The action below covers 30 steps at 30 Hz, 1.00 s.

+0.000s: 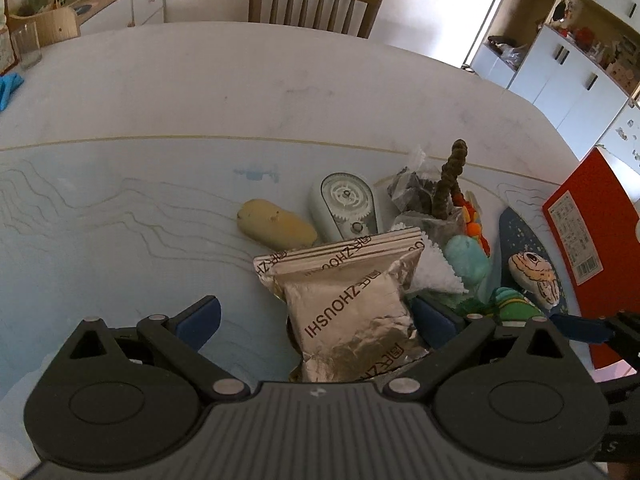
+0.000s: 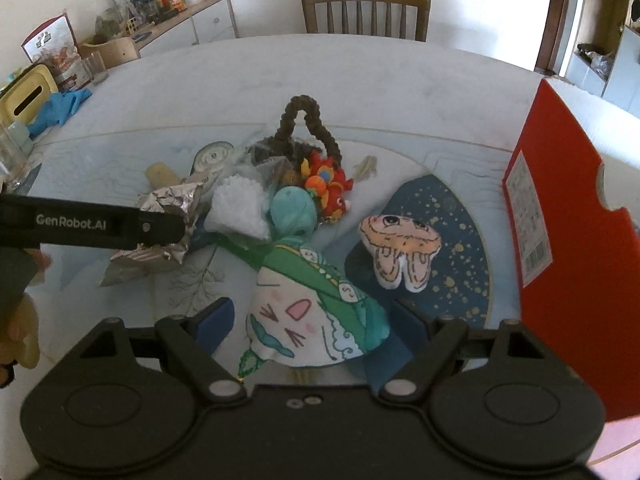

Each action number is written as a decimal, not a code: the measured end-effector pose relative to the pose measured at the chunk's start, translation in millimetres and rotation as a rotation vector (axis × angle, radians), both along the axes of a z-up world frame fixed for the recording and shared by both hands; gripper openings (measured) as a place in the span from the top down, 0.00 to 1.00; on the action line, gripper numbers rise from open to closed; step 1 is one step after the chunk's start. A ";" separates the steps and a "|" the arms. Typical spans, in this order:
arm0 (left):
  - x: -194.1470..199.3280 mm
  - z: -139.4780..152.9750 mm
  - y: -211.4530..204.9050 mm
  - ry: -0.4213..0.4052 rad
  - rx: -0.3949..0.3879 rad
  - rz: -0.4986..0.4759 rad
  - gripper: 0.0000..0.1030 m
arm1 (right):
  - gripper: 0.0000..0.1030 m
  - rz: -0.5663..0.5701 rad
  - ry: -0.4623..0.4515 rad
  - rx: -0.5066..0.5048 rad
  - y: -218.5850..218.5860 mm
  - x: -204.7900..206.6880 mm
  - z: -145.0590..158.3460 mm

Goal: Organize objects
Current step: 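Grasp the foil snack bag with the left gripper while the right gripper grasps the green plush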

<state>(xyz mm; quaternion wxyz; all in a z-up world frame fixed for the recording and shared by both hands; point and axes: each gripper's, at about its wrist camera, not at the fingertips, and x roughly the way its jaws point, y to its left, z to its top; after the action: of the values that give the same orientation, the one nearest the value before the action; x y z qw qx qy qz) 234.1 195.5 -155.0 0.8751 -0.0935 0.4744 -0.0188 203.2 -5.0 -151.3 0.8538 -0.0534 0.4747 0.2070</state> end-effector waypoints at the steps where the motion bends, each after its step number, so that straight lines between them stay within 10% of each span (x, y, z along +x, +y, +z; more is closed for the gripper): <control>1: -0.6 -0.3 0.0 0.000 -0.005 -0.003 0.04 | 0.20 -0.001 0.006 0.000 0.7 1.2 -0.8; 15: -14.6 12.0 -6.2 -0.027 -0.035 -0.063 0.52 | 0.35 -0.007 0.011 -0.031 -1.2 -5.5 -0.4; 30: -45.8 43.8 -14.9 -0.053 -0.015 -0.089 0.54 | 0.37 -0.024 -0.038 0.017 -22.9 -34.3 38.4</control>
<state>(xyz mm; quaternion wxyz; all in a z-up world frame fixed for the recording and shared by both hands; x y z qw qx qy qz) 188.3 180.6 -111.2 0.8850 -0.0783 0.4545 -0.0636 168.9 -27.9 -113.0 0.8654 -0.0442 0.4573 0.1998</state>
